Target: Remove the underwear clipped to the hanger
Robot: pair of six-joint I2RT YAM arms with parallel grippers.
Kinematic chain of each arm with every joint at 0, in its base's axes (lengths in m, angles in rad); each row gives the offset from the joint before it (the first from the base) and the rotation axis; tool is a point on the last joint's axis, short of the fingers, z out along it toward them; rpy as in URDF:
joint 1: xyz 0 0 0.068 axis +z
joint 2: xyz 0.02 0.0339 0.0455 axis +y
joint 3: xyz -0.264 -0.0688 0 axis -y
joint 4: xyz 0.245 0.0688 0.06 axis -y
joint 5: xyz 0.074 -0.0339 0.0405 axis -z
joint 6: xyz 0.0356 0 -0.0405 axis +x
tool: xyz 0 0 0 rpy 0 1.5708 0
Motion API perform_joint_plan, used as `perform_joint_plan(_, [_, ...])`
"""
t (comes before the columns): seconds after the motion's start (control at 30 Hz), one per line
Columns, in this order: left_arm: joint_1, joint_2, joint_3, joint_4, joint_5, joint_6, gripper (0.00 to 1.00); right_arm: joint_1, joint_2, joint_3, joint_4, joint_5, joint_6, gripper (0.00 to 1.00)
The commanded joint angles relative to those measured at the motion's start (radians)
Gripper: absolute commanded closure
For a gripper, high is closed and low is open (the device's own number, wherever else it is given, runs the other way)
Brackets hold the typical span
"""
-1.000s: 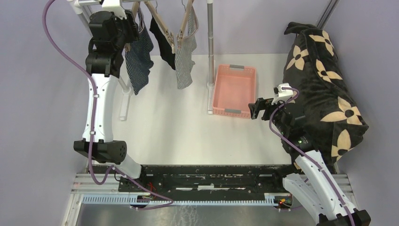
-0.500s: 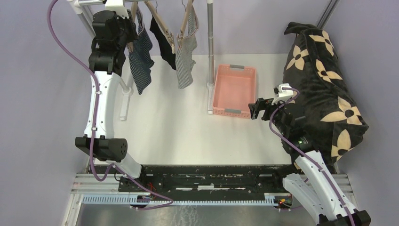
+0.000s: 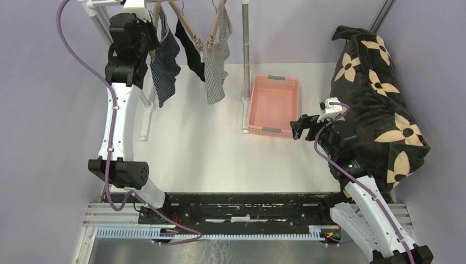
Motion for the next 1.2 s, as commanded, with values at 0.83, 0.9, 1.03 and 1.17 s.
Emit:
perform_joint_plan(0.83, [0.0,-0.156,-0.181,0.369,-0.068,0.024,0.97,0.012,-0.009,-0.016,0.045,-0.012,0.002,0.0])
perform_joint_plan(0.9, [0.0,-0.149,-0.16,0.363,-0.076,0.035,0.97,0.011,-0.017,-0.015,0.042,-0.01,0.0,0.0])
perform_joint_plan(1.03, [0.001,-0.148,-0.159,0.378,-0.074,0.041,0.97,0.011,-0.028,-0.016,0.037,0.0,-0.002,0.0])
perform_joint_plan(1.17, [0.0,-0.167,-0.179,0.367,-0.069,0.044,0.97,0.012,-0.021,-0.012,0.032,0.0,0.002,0.0])
